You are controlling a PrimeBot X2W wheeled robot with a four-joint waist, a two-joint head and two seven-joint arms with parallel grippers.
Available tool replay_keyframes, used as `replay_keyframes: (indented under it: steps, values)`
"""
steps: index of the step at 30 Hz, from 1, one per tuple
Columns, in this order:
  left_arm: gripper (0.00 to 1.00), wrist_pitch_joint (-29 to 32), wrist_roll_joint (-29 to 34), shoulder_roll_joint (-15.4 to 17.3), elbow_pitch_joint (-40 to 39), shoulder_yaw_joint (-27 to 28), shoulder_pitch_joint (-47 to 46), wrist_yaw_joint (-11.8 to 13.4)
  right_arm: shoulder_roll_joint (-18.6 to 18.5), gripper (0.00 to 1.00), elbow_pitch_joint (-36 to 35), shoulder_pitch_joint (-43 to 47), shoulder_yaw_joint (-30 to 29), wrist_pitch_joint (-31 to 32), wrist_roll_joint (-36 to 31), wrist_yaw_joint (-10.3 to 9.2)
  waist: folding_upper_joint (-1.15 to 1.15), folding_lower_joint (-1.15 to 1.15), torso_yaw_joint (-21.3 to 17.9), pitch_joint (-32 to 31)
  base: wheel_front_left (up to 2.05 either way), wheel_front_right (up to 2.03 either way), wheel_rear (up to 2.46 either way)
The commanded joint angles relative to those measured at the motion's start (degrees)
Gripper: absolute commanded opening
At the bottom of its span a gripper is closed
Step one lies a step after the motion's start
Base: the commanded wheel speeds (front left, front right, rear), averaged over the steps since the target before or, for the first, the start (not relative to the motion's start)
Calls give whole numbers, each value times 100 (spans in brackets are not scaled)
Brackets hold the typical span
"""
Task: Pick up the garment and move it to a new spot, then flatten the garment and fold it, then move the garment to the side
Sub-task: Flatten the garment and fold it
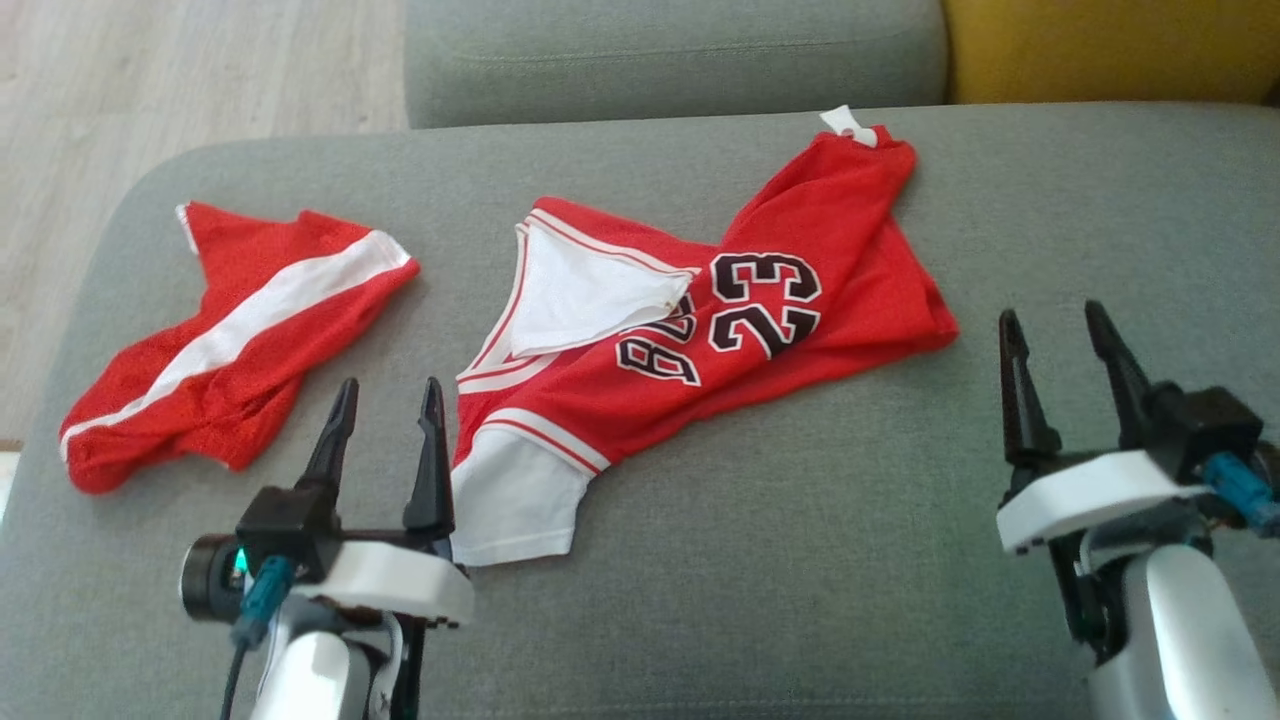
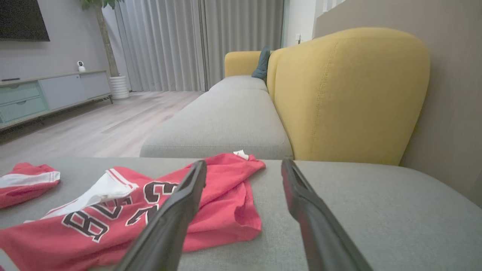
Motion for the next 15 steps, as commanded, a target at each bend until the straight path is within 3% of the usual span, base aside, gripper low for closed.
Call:
replay_keyframes:
  steps: [1, 8, 15]
  values:
    - [100, -35, -49, 18, -266, 142, -54, -9, -6, 100, -109, -48, 96, 49, 24, -4, 0, 0, 96, 51, 0, 0, 0]
    - [100, -35, -157, 17, -344, -72, -87, -51, -100, 100, 341, -305, 34, 341, -105, -4, 0, 0, 399, 317, 0, 0, 0]
    - [100, -35, -281, 16, -320, -221, -316, -53, -568, 100, 1520, -1107, -76, 765, -320, -4, 0, 0, 803, 743, 0, 0, 0]
